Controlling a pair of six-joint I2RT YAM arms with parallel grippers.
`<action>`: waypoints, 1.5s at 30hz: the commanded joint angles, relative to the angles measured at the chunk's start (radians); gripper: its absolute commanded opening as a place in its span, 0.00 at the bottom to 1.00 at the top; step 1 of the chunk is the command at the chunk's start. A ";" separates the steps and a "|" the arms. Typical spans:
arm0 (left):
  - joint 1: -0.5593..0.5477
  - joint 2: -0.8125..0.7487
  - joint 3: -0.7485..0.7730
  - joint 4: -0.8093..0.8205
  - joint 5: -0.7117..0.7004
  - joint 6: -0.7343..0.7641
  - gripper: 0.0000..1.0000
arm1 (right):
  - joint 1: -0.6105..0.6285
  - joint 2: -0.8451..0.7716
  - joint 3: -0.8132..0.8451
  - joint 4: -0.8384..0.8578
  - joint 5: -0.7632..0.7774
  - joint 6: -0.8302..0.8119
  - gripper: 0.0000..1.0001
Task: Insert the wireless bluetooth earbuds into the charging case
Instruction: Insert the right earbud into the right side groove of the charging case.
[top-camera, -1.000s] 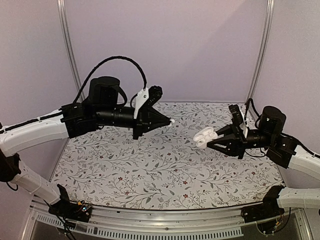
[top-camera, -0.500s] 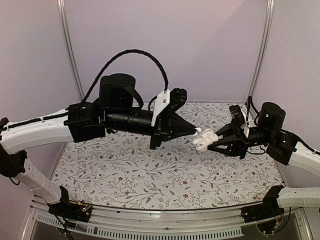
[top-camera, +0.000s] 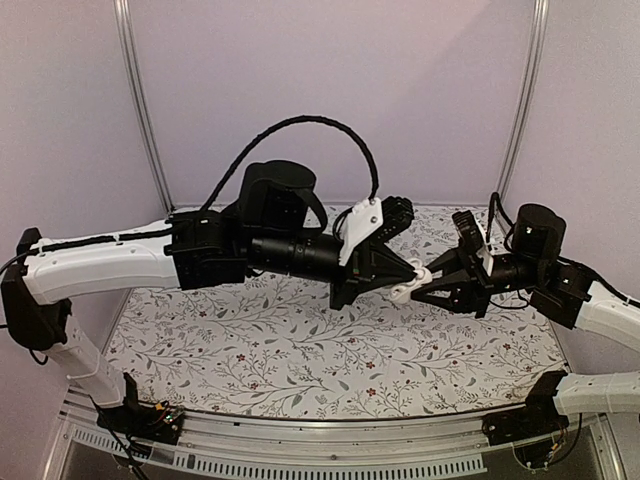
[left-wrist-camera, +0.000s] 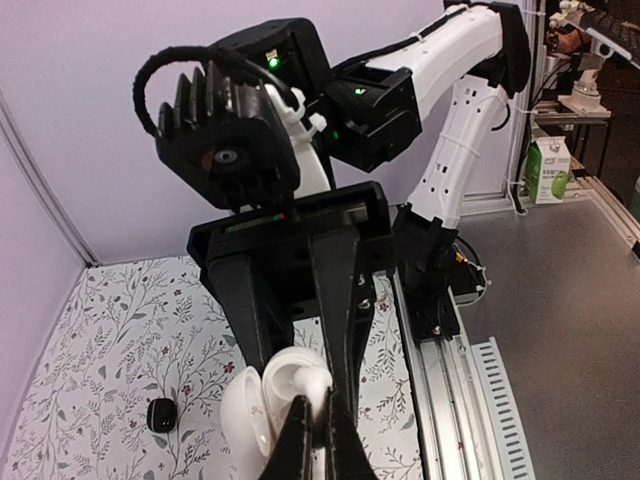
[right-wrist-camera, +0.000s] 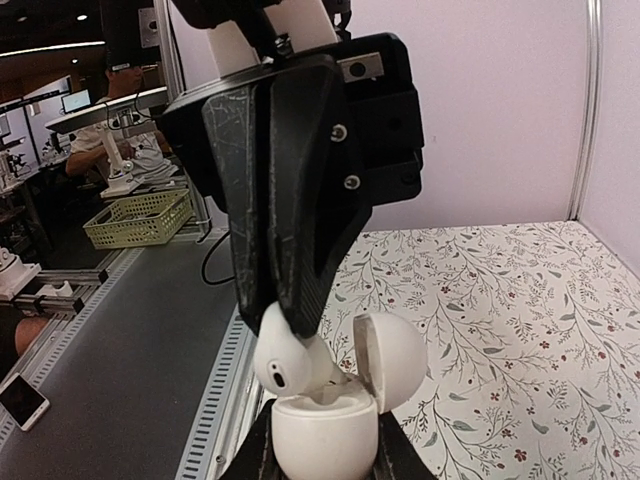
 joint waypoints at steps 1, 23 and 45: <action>-0.012 0.021 0.038 -0.016 -0.030 -0.004 0.00 | 0.010 -0.005 0.029 -0.003 0.005 -0.012 0.00; -0.001 0.087 0.087 -0.116 -0.003 -0.006 0.00 | 0.013 -0.040 0.017 0.021 0.038 -0.008 0.00; -0.002 0.012 0.157 -0.162 -0.104 0.028 0.20 | 0.013 -0.050 0.017 0.020 0.058 0.001 0.00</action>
